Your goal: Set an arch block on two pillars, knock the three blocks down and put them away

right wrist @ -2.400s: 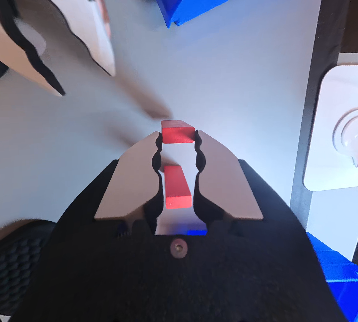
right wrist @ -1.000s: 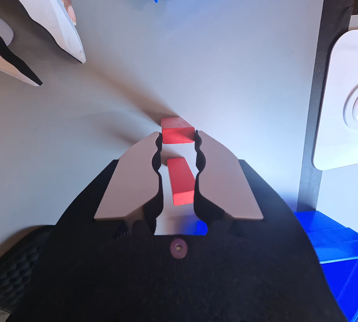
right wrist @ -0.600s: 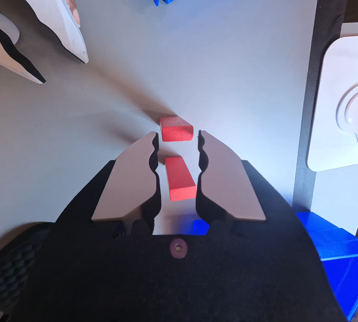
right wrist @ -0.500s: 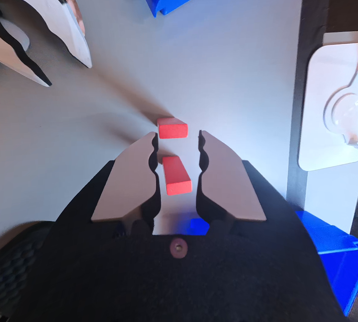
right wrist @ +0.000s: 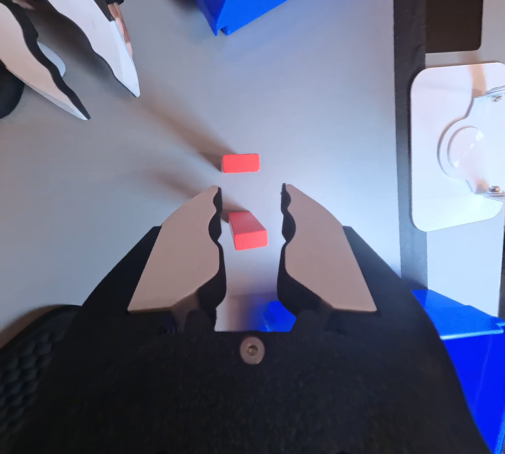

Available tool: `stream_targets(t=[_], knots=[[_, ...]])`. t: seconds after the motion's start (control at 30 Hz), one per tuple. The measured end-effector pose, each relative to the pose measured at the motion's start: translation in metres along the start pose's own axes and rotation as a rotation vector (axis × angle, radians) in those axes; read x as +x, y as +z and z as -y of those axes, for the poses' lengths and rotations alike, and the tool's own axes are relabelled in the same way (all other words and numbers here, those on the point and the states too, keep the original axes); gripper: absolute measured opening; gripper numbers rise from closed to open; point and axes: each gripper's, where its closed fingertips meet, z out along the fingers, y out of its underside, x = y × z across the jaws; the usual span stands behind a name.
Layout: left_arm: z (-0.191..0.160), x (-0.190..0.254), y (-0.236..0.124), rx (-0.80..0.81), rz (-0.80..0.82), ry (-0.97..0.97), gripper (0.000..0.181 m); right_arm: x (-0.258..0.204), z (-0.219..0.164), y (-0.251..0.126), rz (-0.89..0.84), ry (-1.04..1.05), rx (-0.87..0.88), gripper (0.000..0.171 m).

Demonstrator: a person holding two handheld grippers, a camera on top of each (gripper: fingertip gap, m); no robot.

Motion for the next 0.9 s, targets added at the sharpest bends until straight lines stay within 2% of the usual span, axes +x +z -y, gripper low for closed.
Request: stream_targets(t=[0.17, 0.33, 0.5, 0.9], knots=[[0.0, 0.0, 0.0, -0.001, 0.002, 0.003, 0.048, -0.007, -0.001, 0.028, 0.029, -0.016, -0.05, 0.05], [0.0, 0.001, 0.0, -0.001, -0.002, 0.006, 0.048, -0.012, -0.002, 0.045, 0.066, -0.034, -0.105, 0.047], [-0.001, 0.002, 0.0, -0.004, -0.005, 0.012, 0.048, -0.01, -0.003, 0.046, 0.079, -0.05, -0.124, 0.033], [-0.001, 0.002, 0.0, -0.008, -0.006, 0.018, 0.047, -0.008, -0.004, 0.046, 0.093, -0.083, -0.127, 0.032]])
